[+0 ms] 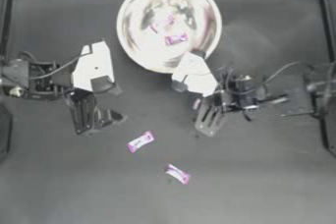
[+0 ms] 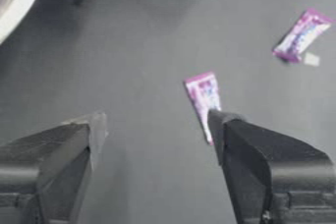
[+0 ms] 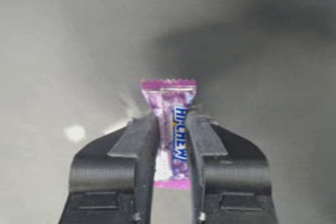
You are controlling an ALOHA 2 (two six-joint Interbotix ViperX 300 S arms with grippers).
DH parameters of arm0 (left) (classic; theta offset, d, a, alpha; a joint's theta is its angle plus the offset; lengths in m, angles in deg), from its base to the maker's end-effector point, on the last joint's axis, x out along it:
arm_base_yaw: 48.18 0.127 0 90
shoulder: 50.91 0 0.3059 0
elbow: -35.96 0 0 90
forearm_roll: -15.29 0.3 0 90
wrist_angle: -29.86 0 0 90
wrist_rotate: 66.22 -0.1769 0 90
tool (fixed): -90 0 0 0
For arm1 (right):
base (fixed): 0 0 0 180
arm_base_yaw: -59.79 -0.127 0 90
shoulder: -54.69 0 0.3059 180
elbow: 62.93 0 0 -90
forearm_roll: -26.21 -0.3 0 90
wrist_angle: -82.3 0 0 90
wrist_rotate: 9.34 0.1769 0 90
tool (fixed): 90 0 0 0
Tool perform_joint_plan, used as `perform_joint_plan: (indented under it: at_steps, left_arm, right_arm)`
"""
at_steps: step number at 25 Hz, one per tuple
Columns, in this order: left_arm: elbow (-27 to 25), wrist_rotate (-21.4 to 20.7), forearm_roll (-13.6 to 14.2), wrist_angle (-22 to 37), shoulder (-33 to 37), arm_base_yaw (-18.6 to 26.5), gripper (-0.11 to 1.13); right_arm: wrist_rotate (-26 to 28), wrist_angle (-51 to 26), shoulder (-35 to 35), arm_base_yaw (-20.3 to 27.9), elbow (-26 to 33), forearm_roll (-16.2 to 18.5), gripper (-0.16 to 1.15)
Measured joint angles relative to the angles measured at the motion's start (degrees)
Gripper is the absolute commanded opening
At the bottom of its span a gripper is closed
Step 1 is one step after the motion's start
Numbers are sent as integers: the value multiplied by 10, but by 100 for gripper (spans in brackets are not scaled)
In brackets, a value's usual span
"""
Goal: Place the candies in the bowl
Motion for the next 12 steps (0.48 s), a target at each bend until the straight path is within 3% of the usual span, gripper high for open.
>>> perform_joint_plan:
  at_steps: [7,12]
  left_arm:
    - [-4,0,-5,-28,-9,-10,96]
    - [-2,0,-20,-39,-44,-11,96]
  right_arm:
    - [33,19,-74,36,10,77,51]
    - [51,73,-90,91,14,123,51]
